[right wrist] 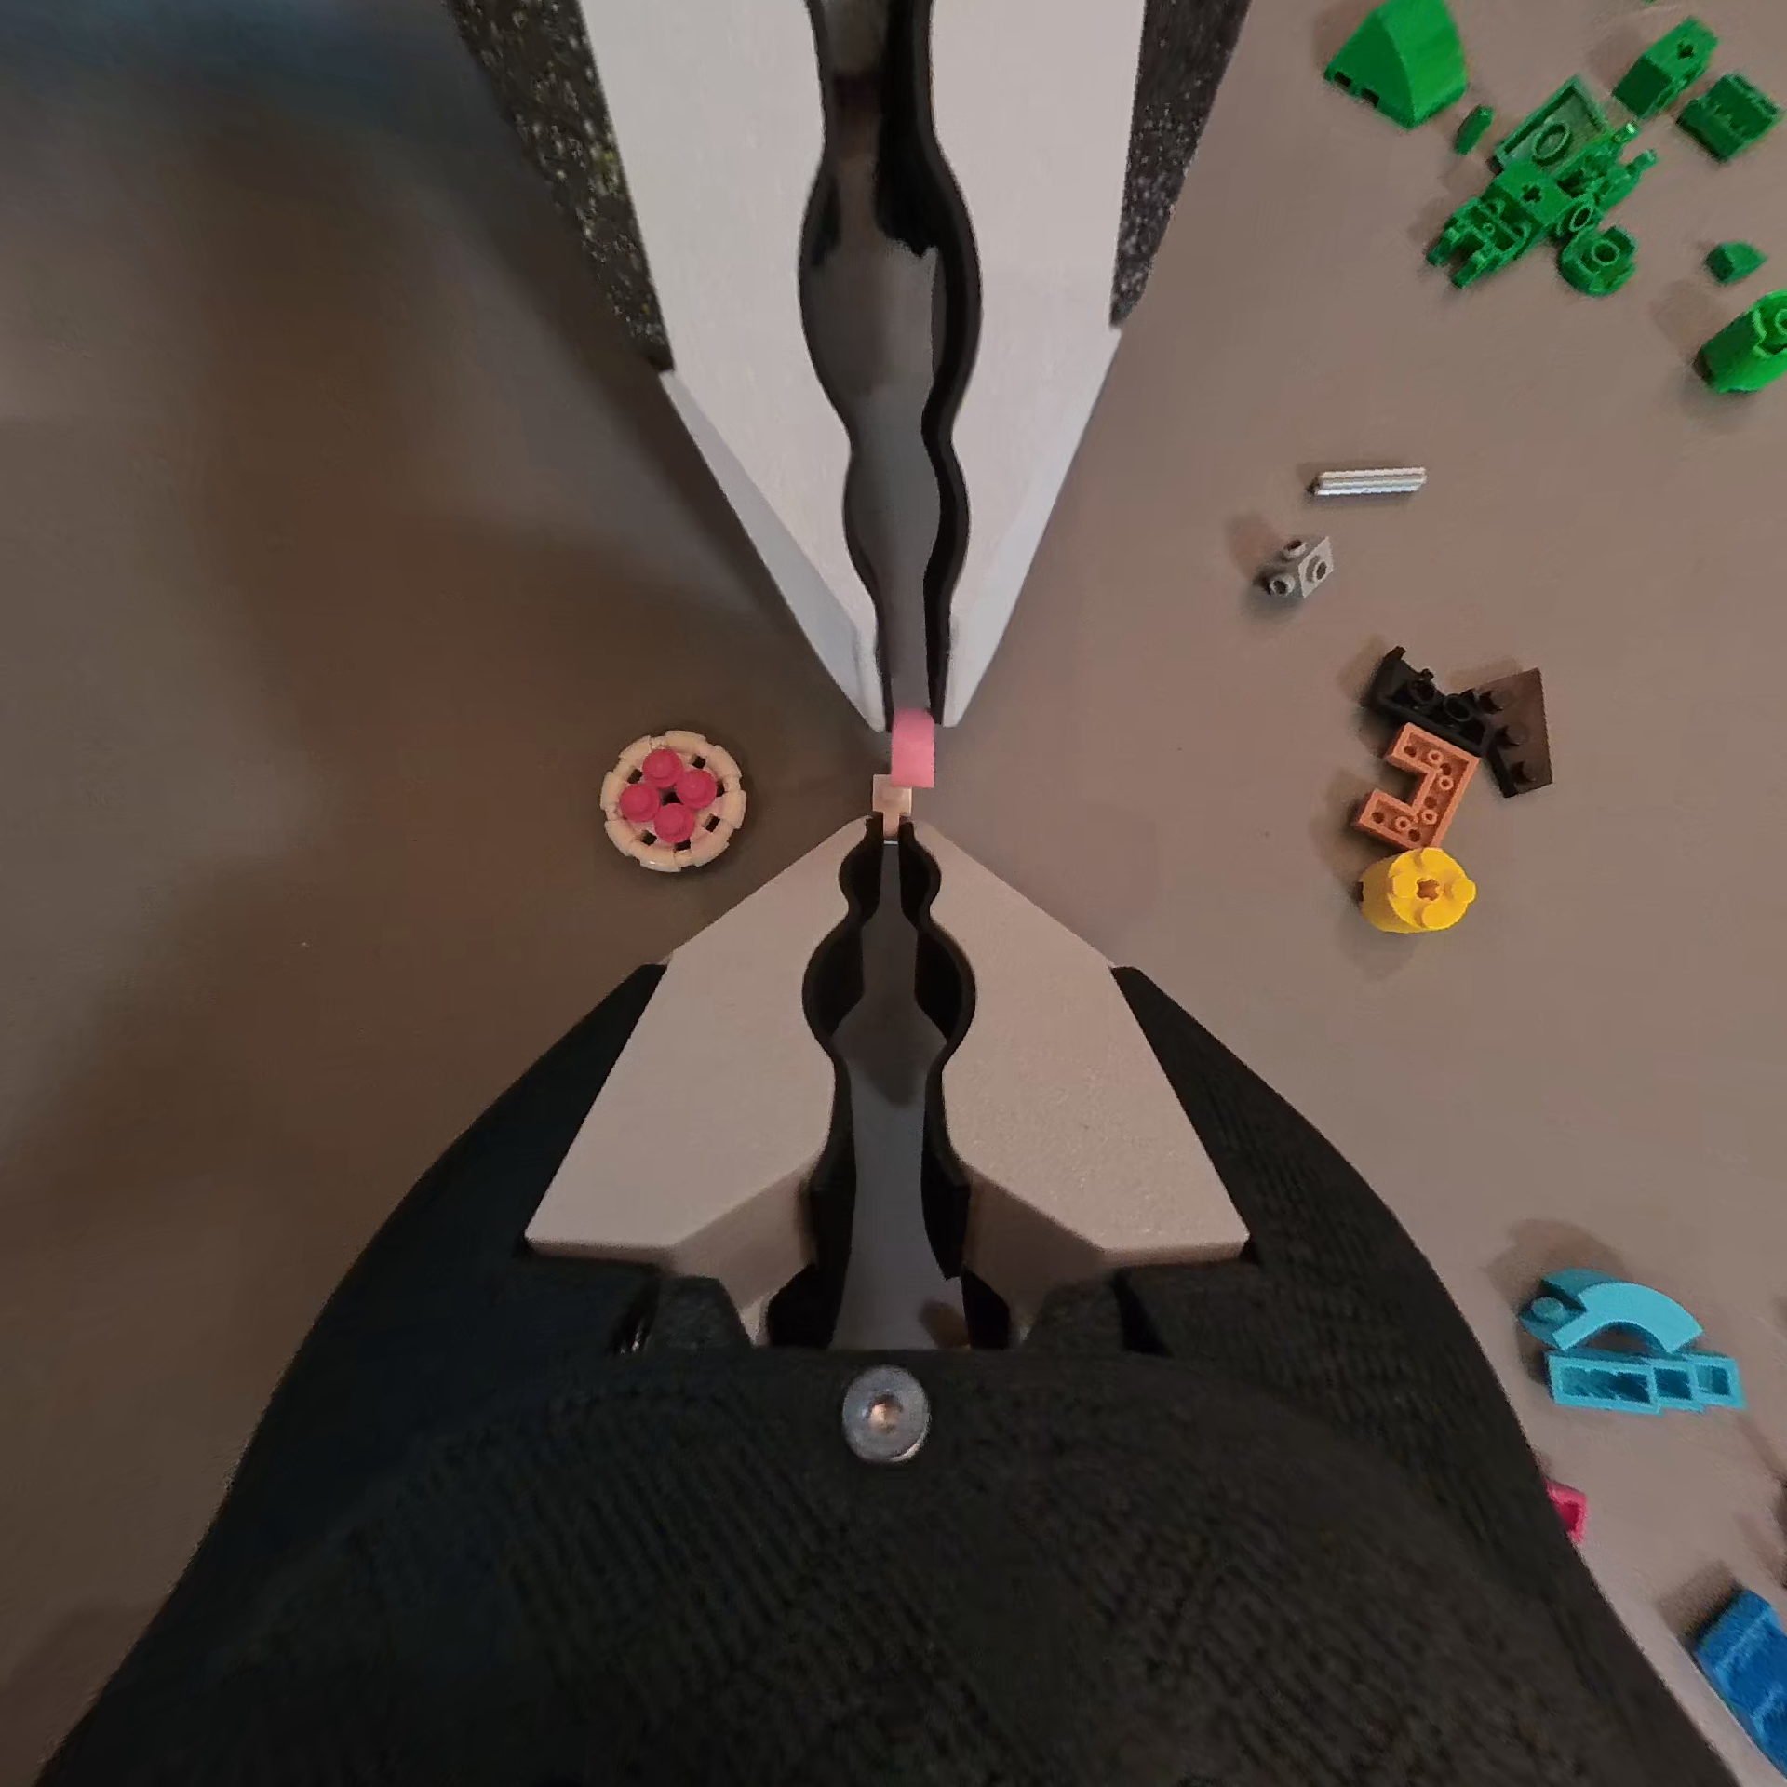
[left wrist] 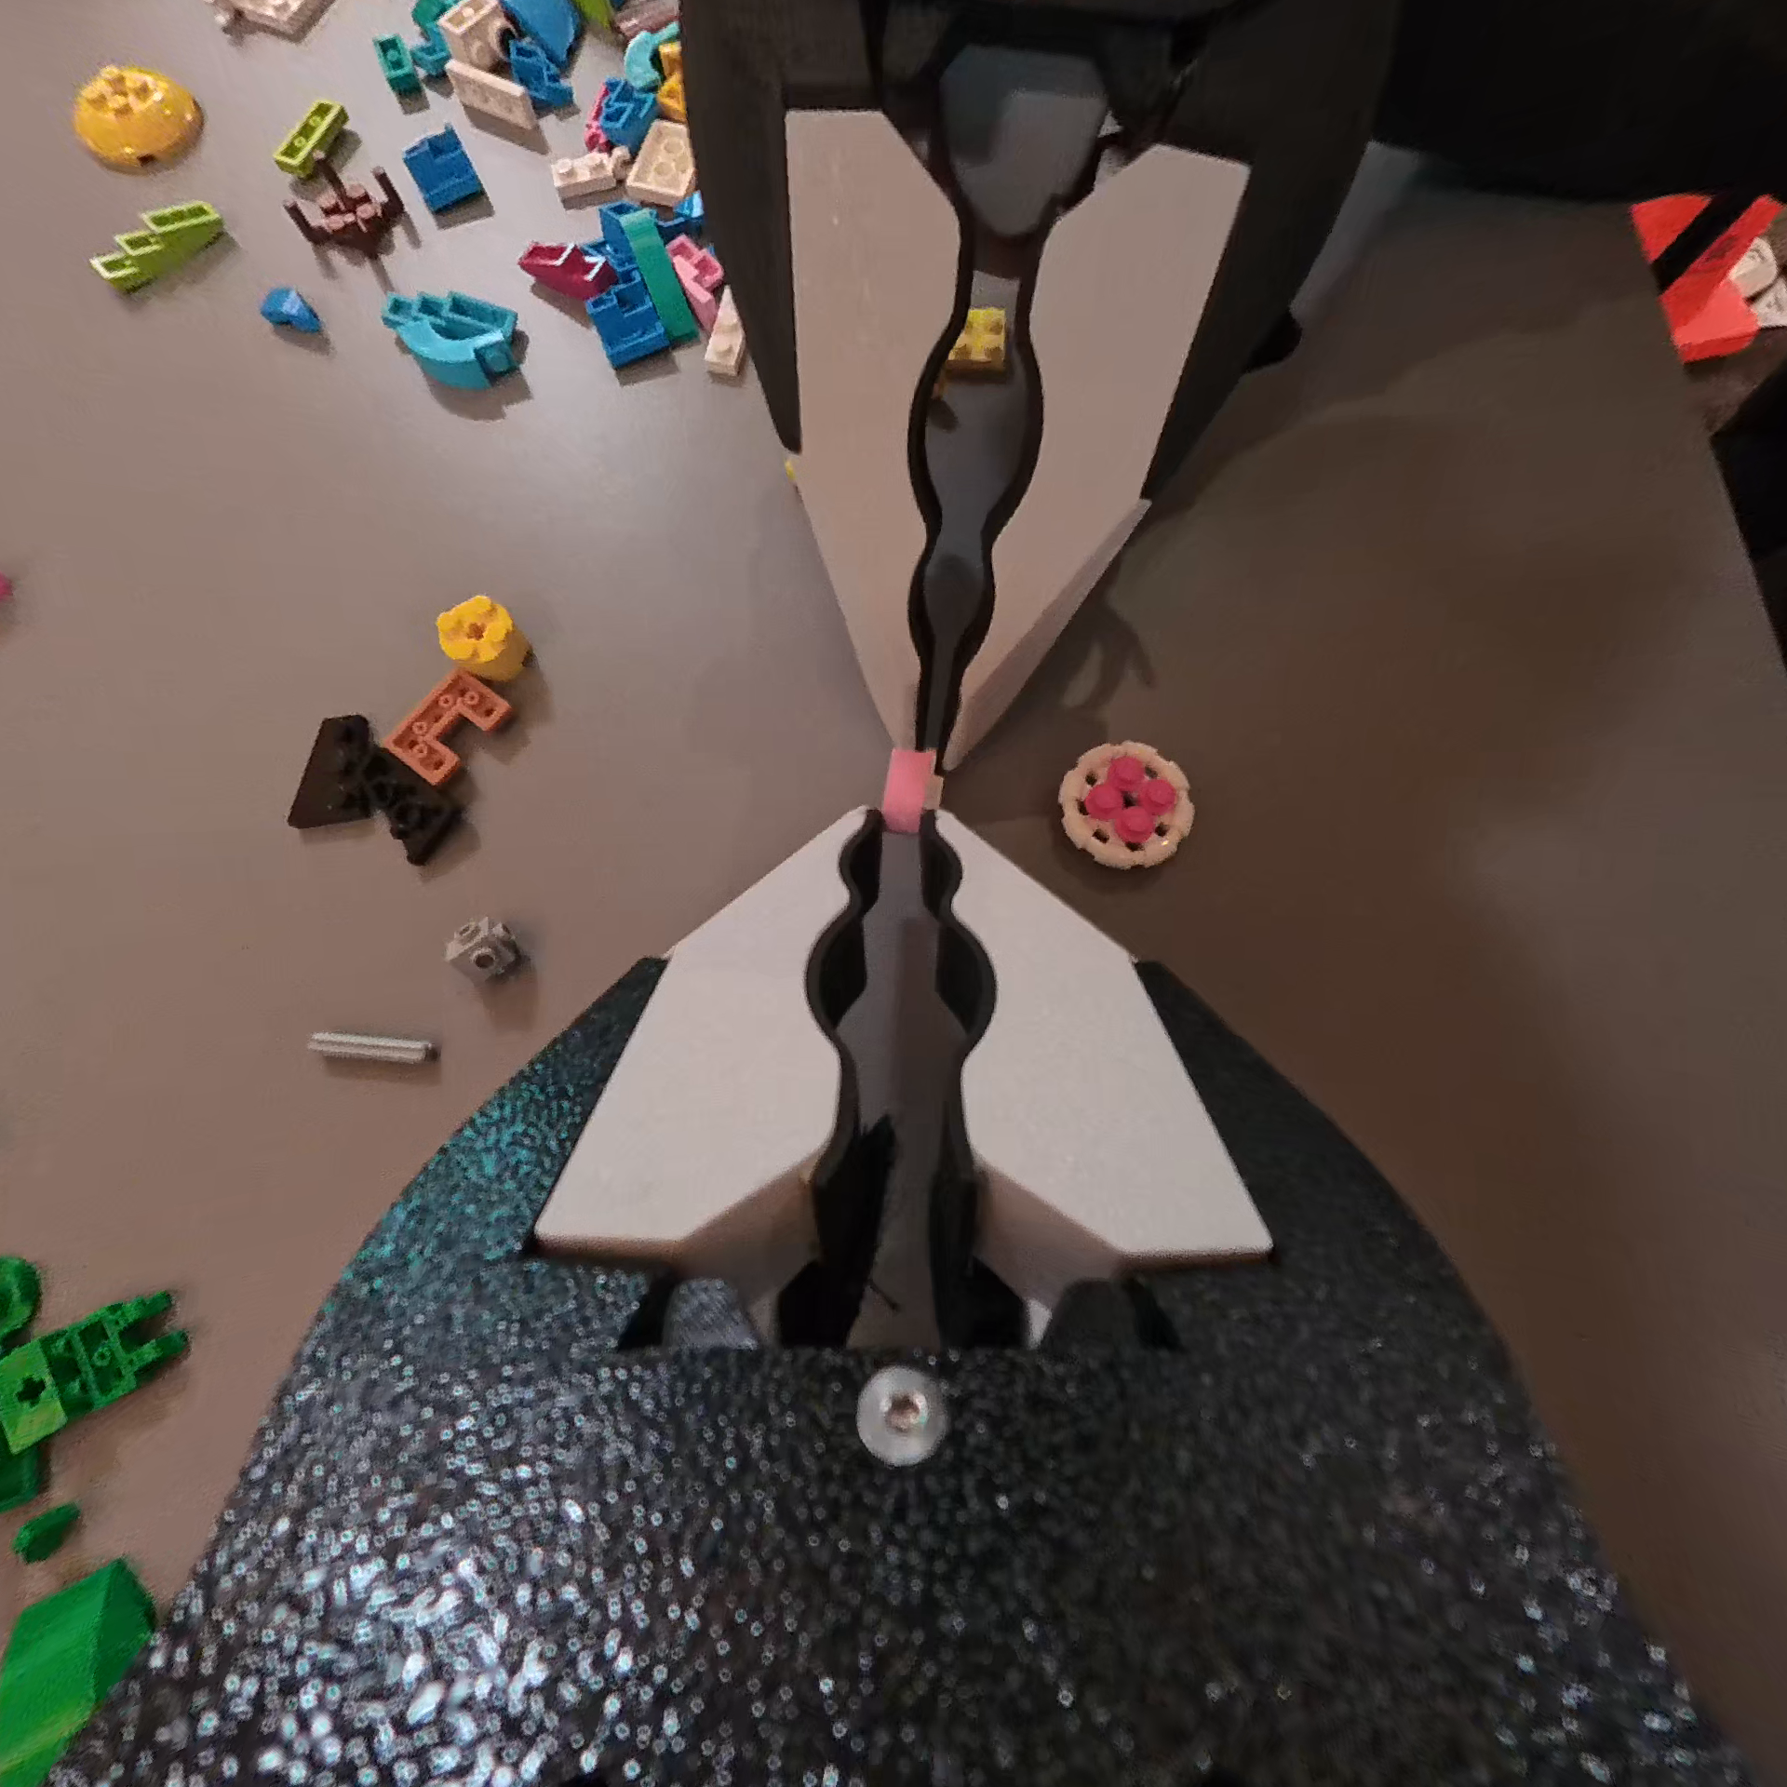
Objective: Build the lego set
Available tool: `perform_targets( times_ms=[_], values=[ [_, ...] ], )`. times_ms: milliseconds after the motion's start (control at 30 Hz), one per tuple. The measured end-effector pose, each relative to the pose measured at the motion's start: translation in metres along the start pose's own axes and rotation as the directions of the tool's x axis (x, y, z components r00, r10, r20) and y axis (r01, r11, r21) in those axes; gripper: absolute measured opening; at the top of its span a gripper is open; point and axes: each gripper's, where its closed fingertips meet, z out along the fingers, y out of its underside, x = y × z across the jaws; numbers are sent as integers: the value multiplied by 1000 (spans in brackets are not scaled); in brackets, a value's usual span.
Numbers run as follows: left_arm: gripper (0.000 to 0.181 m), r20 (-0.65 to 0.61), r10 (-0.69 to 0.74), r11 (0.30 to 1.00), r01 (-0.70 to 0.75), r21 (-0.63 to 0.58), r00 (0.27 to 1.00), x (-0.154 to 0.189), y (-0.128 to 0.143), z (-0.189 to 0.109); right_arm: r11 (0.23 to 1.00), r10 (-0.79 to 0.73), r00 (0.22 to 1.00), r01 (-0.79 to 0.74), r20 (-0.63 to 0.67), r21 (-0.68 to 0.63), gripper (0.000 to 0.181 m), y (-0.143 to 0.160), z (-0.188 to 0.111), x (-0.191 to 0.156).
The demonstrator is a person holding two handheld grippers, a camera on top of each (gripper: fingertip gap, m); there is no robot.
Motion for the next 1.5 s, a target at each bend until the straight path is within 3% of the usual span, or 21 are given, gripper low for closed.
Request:
perform_targets(
  times_ms=[767, 933, 1100, 1267, 1500],
  values=[
    [5, 42, 4, 969, 6, -248, 999, 4, 10, 9, 1000, 2, 1000, -3, 11, 23, 2, 0, -1, 1],
    [5, 54, 14, 960, 2, -280, 998, 4, 8, 11, 998, 23, 1000, -24, 19, 54, 11, -1, -3, 4],
    [5, 50, 3, 961, 11, -275, 999, 4, 8, 12, 998, 10, 999, -12, 43, 58, 16, -2, -3, -1],
    [5, 49, -2, 964, 15, -265, 999, 4, 8, 12, 999, 13, 999, -14, 33, 52, 3, 1, -2, 2],
    [5, 54, 8, 971, 5, -238, 998, 4, 9, 10, 997, 16, 998, -20, 56, 71, 2, 0, -1, 0]
  ],
)
